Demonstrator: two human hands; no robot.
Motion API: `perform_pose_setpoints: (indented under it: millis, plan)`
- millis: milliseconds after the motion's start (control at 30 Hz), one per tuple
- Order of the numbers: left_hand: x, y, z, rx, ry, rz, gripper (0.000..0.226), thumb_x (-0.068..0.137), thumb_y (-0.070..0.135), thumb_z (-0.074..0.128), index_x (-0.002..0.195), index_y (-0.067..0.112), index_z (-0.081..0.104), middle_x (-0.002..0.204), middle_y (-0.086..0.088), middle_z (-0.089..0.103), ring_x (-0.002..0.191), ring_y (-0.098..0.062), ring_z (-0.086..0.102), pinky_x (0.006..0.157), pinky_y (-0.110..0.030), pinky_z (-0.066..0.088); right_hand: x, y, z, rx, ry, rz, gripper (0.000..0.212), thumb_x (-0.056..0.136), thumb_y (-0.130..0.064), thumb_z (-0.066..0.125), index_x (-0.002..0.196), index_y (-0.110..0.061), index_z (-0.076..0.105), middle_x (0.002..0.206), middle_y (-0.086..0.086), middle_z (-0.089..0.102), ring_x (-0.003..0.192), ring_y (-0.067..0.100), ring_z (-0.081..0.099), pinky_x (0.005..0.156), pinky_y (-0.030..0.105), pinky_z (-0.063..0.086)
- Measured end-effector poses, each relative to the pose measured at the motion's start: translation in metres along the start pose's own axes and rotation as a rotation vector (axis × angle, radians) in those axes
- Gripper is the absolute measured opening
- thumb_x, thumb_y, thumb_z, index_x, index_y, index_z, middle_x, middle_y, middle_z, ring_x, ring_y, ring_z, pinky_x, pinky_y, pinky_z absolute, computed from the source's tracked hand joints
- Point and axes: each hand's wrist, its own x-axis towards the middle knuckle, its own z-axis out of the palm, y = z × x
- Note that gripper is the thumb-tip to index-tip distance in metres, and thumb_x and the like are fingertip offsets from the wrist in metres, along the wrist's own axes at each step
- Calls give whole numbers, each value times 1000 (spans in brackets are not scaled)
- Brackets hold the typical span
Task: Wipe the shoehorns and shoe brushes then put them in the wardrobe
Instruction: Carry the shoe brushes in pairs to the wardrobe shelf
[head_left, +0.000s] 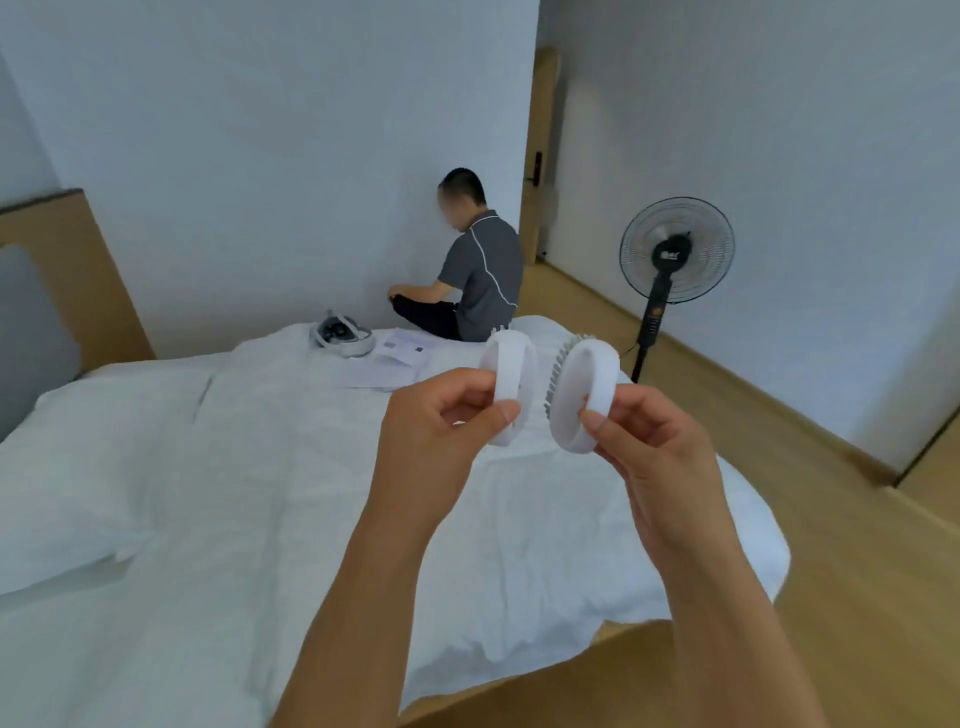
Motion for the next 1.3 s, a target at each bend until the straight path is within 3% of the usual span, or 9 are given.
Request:
perform_pose_setpoints:
  millis: [267,467,667,900,1067,1300]
  plan:
    - [25,7,159,-109,-331,55,14,81,17,75,93,24,75,86,11,74,82,-7,69,71,-13,51,-15,-20,-145,-107,331,-21,17,86,-10,73,102,-18,75,100,10,76,100,30,71,97,51,53]
    - [39,12,267,-214,-544,99,15,82,19,74,93,29,74,84,19,72,82,0,67,67,-7,48,-19,-33,-231,-188,552,-75,19,85,-10,74,98,-24,76,99,6,76,95,21,73,82,30,55]
    - [77,17,360,-397,-742,95,14,84,16,73,93,27,75,85,11,74,81,-5,68,69,-12,51,10,-42,-298,-251,753,-104,27,76,-25,77,102,-18,74,101,8,75,98,23,71,93,44,53]
    - [137,19,462,-491,-869,117,15,82,18,75,90,31,75,84,13,74,79,-4,68,68,-9,49,61,-48,-359,-314,898,-143,31,75,-28,78,104,-17,75,101,9,75,99,25,70,96,45,52]
    - [150,15,524,-537,-936,75,16,81,17,76,89,31,76,82,12,74,75,-4,68,66,-10,50,80,-44,-401,-333,975,-146,23,79,-18,79,102,-15,76,97,10,75,91,21,70,88,39,51]
    - [152,9,611,-556,-1016,49,15,82,13,75,93,23,77,83,7,75,78,-11,69,71,-19,55,95,-31,-474,-332,1037,-142,18,83,-8,75,101,-12,76,98,13,75,91,22,69,88,39,53]
